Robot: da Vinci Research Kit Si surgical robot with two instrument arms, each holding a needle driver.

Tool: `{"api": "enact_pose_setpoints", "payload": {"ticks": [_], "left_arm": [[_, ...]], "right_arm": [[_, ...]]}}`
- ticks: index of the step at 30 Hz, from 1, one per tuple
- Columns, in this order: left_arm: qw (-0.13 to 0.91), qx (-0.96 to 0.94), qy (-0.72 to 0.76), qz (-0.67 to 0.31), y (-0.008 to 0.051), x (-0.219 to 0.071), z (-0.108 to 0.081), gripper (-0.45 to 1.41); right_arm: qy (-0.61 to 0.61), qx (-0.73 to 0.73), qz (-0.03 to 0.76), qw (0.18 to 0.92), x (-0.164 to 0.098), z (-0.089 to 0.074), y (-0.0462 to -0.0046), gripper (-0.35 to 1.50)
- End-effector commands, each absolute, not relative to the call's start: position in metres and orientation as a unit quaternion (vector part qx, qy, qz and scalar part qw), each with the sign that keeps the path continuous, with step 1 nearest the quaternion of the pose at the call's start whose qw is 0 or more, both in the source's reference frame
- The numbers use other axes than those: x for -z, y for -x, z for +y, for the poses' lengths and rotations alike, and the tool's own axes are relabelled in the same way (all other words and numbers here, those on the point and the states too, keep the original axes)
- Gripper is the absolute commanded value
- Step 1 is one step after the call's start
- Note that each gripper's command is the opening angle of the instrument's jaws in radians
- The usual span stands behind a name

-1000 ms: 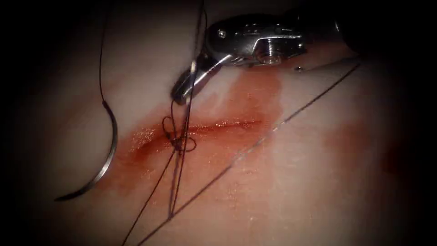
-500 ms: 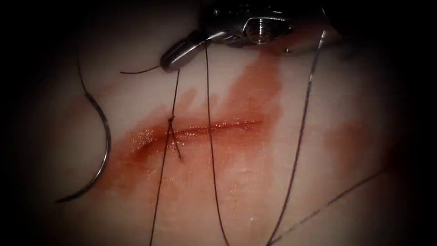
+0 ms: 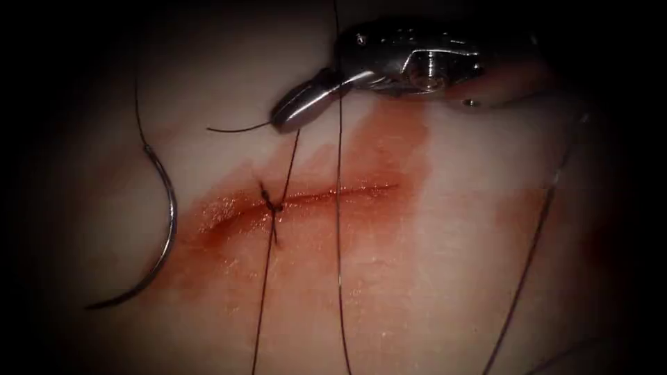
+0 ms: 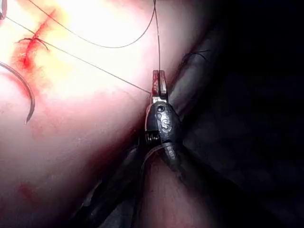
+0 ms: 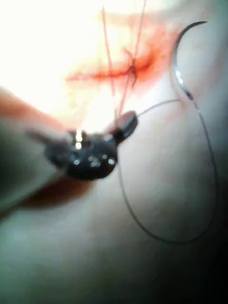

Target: Wound Closure

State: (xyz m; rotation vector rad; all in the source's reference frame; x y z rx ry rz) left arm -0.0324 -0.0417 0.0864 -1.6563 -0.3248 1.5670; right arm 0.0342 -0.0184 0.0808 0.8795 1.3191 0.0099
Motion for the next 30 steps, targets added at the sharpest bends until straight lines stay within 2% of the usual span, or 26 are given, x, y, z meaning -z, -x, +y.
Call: {"api": "enact_pose_setpoints", "payload": {"ticks": [1, 9, 30], "left_arm": [[0.409, -0.623, 0.653, -0.133, 0.033, -0.0869, -0.0434, -0.45], [0.411, -0.629, 0.645, -0.139, 0.0325, -0.0874, -0.0449, -0.45], [0.414, -0.633, 0.638, -0.142, 0.0334, -0.0882, -0.0472, -0.45]], "right_arm": [[-0.395, -0.007, 0.591, 0.703, -0.0819, -0.0189, -0.0355, -0.35], [-0.379, -0.018, 0.59, 0.713, -0.0838, -0.0187, -0.0367, -0.35], [-0.302, -0.08, 0.587, 0.747, -0.0831, -0.0137, -0.0356, -0.35]]}}
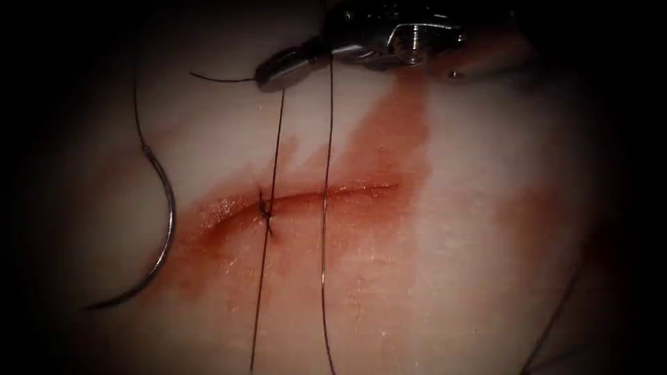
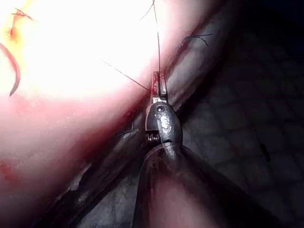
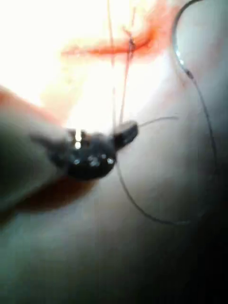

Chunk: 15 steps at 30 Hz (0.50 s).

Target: Wound Closure

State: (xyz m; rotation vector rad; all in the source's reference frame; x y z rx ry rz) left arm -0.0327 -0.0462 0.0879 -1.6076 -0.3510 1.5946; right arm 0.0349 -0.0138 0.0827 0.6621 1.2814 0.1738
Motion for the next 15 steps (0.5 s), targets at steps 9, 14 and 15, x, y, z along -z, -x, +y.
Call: {"api": "enact_pose_setpoints", "payload": {"ticks": [9, 14, 15], "left_arm": [[0.413, -0.636, 0.637, -0.142, 0.0333, -0.0885, -0.0477, -0.45], [0.419, -0.633, 0.633, -0.149, 0.033, -0.0871, -0.0458, -0.45], [0.421, -0.63, 0.635, -0.15, 0.0329, -0.0866, -0.0452, -0.45]], "right_arm": [[-0.298, -0.086, 0.589, 0.746, -0.0832, -0.0135, -0.0356, -0.35], [-0.314, -0.074, 0.594, 0.737, -0.083, -0.0141, -0.036, -0.35], [-0.318, -0.071, 0.598, 0.732, -0.0829, -0.0144, -0.0361, -0.35]]}}
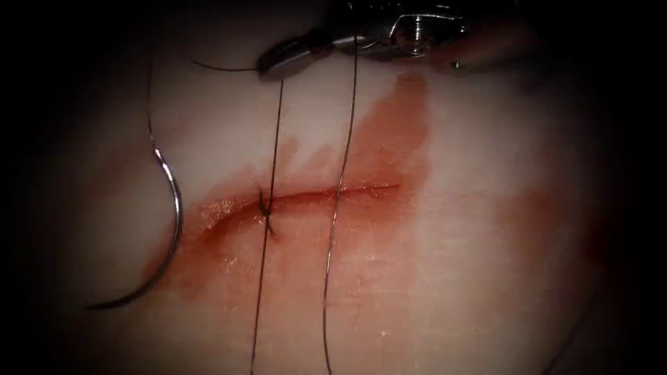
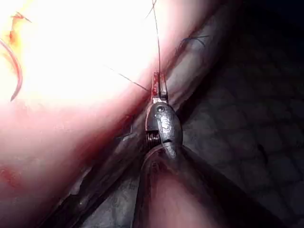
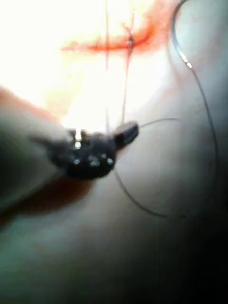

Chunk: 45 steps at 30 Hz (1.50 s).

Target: Wound Closure

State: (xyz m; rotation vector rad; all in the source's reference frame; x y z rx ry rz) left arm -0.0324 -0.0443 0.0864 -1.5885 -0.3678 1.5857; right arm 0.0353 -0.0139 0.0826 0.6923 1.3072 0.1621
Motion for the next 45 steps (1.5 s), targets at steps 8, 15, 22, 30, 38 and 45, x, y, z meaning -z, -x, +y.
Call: {"api": "enact_pose_setpoints", "payload": {"ticks": [8, 15, 22, 30, 38, 45], "left_arm": [[0.399, -0.624, 0.659, -0.129, 0.0302, -0.081, -0.038, -0.45], [0.38, -0.643, 0.658, -0.095, 0.0254, -0.077, -0.033, -0.45], [0.358, -0.66, 0.657, -0.069, 0.0238, -0.074, -0.027, -0.45], [0.334, -0.669, 0.662, -0.061, 0.0252, -0.072, -0.022, -0.45], [0.326, -0.664, 0.669, -0.074, 0.0285, -0.072, -0.019, -0.45], [0.322, -0.661, 0.673, -0.08, 0.0292, -0.073, -0.019, -0.45]], "right_arm": [[-0.327, -0.094, 0.613, 0.713, -0.079, -0.019, -0.0343, 1.16], [-0.303, -0.138, 0.617, 0.713, -0.076, -0.021, -0.0295, 1.26], [-0.267, -0.178, 0.572, 0.755, -0.074, -0.02, -0.0251, 1.26], [-0.295, -0.202, 0.55, 0.755, -0.073, -0.024, -0.0225, 1.23], [-0.327, -0.224, 0.54, 0.743, -0.069, -0.031, -0.0228, 1.13], [-0.287, -0.264, 0.558, 0.733, -0.066, -0.032, -0.0256, -0.22]]}}
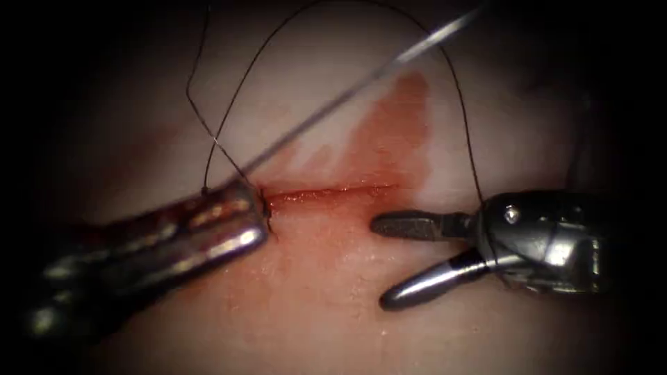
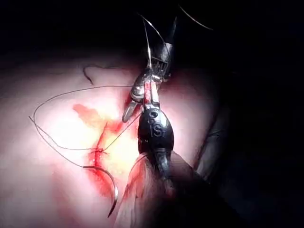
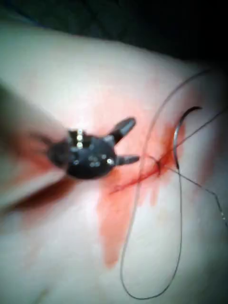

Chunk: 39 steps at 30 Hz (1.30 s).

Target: Wound Closure

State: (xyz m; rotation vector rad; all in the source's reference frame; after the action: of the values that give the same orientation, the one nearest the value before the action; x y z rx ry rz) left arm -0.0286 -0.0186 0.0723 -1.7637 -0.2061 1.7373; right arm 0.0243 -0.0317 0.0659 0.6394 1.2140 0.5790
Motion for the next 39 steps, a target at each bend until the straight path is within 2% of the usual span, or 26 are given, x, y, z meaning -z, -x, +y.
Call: {"api": "enact_pose_setpoints", "payload": {"ticks": [1, 10, 16, 24, 39], "left_arm": [[0.323, -0.661, 0.673, -0.082, 0.029, -0.073, -0.019, -0.45], [0.324, -0.657, 0.675, -0.088, 0.0283, -0.075, -0.019, -0.45], [0.326, -0.657, 0.673, -0.089, 0.0287, -0.075, -0.019, -0.45], [0.336, -0.653, 0.672, -0.096, 0.0302, -0.076, -0.018, -0.45], [0.352, -0.636, 0.677, -0.116, 0.0288, -0.081, -0.013, -0.45]], "right_arm": [[-0.275, -0.268, 0.564, 0.731, -0.066, -0.032, -0.0261, -0.35], [-0.196, -0.305, 0.576, 0.733, -0.067, -0.029, -0.032, -0.35], [-0.201, -0.293, 0.58, 0.733, -0.069, -0.028, -0.0368, -0.35], [-0.211, -0.272, 0.582, 0.737, -0.072, -0.029, -0.041, -0.35], [-0.295, -0.232, 0.604, 0.703, -0.07, -0.033, -0.0425, -0.35]]}}
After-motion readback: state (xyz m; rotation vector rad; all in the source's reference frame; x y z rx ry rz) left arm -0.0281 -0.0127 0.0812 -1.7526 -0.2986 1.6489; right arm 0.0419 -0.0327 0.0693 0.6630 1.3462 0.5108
